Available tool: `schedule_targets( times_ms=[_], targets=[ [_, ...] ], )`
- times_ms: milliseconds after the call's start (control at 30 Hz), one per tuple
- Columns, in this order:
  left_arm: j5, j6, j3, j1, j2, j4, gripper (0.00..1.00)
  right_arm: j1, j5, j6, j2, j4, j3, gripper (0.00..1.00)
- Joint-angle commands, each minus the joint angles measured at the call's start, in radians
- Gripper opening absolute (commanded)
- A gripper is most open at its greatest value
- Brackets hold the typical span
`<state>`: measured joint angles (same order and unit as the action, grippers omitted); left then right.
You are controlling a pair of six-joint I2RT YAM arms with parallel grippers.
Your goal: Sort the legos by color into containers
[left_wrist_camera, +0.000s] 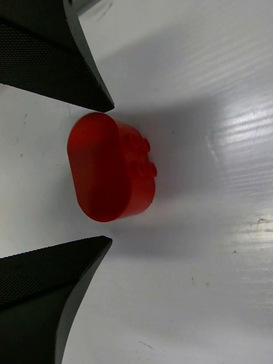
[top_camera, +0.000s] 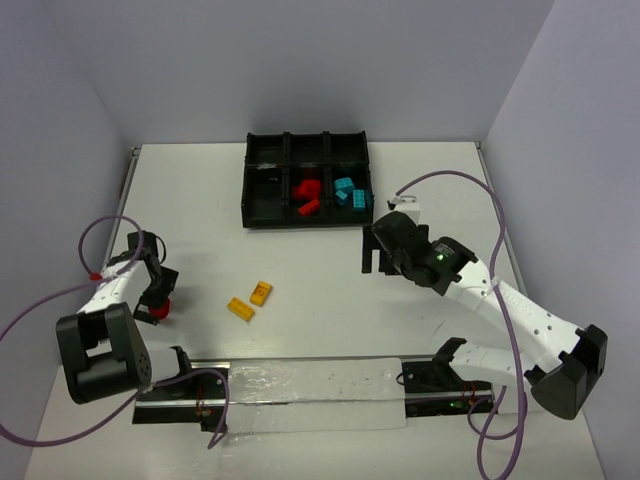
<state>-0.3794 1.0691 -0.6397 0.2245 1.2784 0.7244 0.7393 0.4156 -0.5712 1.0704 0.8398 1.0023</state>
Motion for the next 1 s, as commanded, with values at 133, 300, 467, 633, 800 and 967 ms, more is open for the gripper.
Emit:
schedule_targets(
  times_ms=[133,300,467,633,800,967],
  targets=[
    [0.103,-0.09,-0.019,-0.009,0.063,-0.168,0.99,0.033,0.053,-0.024,0.024,0.016,0.054,0.99],
    [0.173,-0.14,-0.053,-0.049,0.099,-0.252,0.99,0.052,0.052,-0.039,0.048,0.018,0.067,0.99],
    [0.151,-0.175,-0.147,-0.183,0.187,-0.238,0.99,0.071,0.068,-0.063,0.049,0.024,0.079,0.99],
    [0.156,-0.205,-0.249,-0.296,0.25,-0.218,0.99,0.087,0.096,-0.095,0.031,0.037,0.076,0.99],
    [0.163,-0.235,-0.332,-0.329,0.241,-0.161,0.99,0.098,0.122,-0.13,-0.011,0.05,0.053,0.99],
    [0.126,-0.231,-0.39,-0.327,0.167,-0.05,0.99,0.098,0.141,-0.145,-0.036,0.047,0.024,0.99]
  ],
)
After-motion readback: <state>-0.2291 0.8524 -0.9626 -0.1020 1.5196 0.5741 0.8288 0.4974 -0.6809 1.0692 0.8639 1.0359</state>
